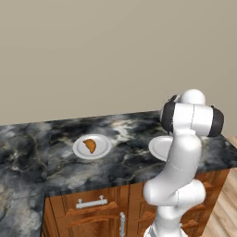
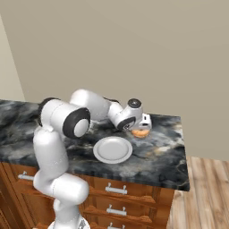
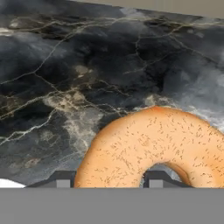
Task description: Place the pastries on the plates.
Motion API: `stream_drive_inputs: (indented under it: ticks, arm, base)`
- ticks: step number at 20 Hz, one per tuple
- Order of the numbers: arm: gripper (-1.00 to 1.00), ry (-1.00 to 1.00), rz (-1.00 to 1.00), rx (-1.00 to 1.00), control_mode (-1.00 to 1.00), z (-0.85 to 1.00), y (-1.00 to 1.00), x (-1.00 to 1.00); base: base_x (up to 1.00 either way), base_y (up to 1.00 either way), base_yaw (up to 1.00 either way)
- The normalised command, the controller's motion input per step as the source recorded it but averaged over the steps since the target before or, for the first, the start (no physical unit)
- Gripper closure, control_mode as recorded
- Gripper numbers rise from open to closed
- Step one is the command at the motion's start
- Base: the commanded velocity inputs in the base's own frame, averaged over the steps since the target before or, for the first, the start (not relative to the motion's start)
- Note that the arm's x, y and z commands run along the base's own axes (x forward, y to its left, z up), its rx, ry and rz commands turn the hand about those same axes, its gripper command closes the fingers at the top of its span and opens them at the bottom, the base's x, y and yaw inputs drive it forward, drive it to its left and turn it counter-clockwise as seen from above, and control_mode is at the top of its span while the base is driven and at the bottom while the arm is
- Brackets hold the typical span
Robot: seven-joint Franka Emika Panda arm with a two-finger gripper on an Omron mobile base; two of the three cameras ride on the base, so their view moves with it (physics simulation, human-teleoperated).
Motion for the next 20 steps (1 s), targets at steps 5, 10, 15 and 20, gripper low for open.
stream_drive_inputs:
  ticks: [5, 10, 15, 20]
  arm:
    - [1.0, 0.0, 0.05, -0.09, -1.0, 0.78, 0.41, -0.54]
    - [1.0, 0.0, 0.06, -0.1, -1.0, 0.48, 0.43, -0.78]
    - [1.0, 0.0, 0.05, -0.05, -1.0, 0.18, 0.38, -0.86]
    - [1.0, 0.0, 0.06, 0.0, -1.0, 0.13, 0.33, -0.74]
  base:
    - [0.0, 0.0, 0.0]
    - [0.0, 0.0, 0.0]
    - [0.0, 0.0, 0.0]
    - [0.0, 0.0, 0.0]
